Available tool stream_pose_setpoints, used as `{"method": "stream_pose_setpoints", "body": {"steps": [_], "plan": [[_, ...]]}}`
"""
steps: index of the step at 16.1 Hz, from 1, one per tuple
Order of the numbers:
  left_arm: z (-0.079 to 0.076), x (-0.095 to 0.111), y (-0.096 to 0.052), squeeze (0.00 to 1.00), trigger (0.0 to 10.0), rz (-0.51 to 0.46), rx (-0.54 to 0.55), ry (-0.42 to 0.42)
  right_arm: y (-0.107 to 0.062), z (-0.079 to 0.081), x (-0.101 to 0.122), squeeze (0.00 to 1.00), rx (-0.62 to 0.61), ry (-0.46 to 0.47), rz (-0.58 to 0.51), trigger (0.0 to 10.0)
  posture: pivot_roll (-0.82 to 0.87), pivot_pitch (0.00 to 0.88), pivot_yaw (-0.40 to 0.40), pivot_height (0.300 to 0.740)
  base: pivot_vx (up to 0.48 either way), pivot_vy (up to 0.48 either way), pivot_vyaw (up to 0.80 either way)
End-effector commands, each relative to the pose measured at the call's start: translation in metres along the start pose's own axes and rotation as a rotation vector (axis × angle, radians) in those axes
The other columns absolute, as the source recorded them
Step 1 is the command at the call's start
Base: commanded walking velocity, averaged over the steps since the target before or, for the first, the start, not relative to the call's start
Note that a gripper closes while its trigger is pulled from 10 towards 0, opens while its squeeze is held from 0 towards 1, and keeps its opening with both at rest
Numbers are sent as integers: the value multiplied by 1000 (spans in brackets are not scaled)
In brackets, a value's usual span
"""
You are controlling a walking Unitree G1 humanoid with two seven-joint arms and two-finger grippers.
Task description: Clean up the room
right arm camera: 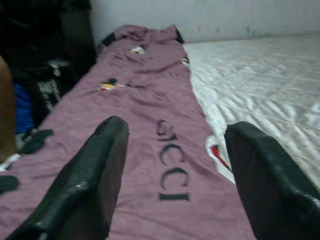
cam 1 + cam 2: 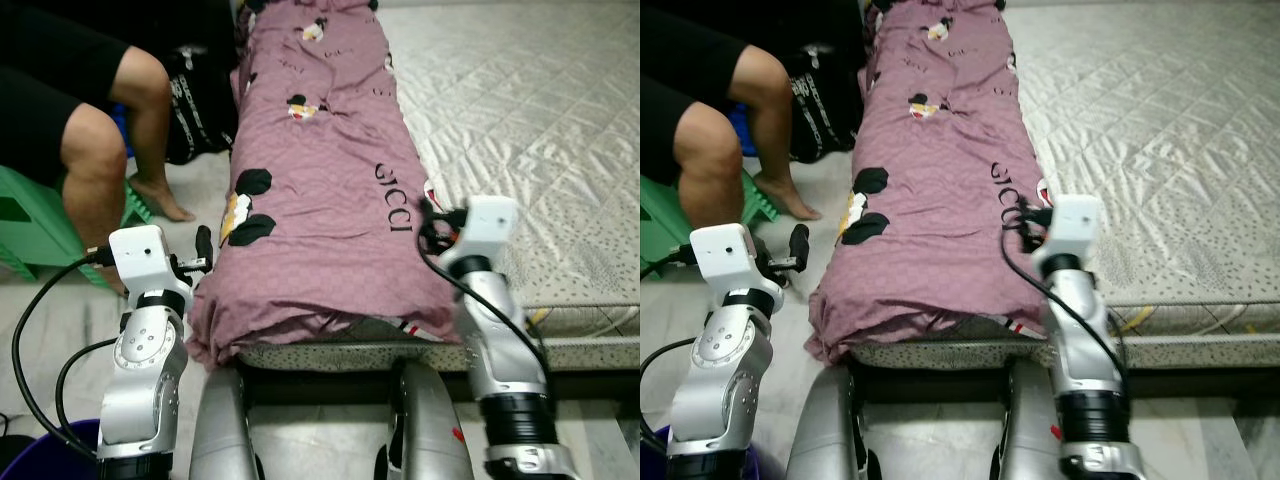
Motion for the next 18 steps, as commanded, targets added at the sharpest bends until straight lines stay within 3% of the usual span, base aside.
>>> {"method": "stream_pose_setpoints", "body": {"steps": [1, 15, 18], "plan": [[3, -1, 1, 0, 10000, 1, 11, 8, 2, 4, 10, 1000, 6, -2, -46, 10000, 3, 0, 61, 534, 0, 0, 0], [-9, -1, 16, 0, 10000, -19, -34, -4, 16, -1, 9, 1000, -48, 7, -42, 10000, -15, 0, 75, 679, 0, 0, -32], [-9, -1, 17, 0, 10000, -26, -39, -3, 15, -4, 6, 1000, -55, -12, -38, 10000, -15, 0, 77, 736, 0, 0, 0]]}}
Point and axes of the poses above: a point about 5 cm out from each wrist's last joint towards the gripper, its own y axis pointing out of the wrist towards the gripper, its own x axis along the axis of the wrist's last joint, z = x × y, the point moved 2 cm from there along y, pointing out of the wrist towards the gripper, and after that the axes turned 8 degrees about -y, right-handed, at the moved point
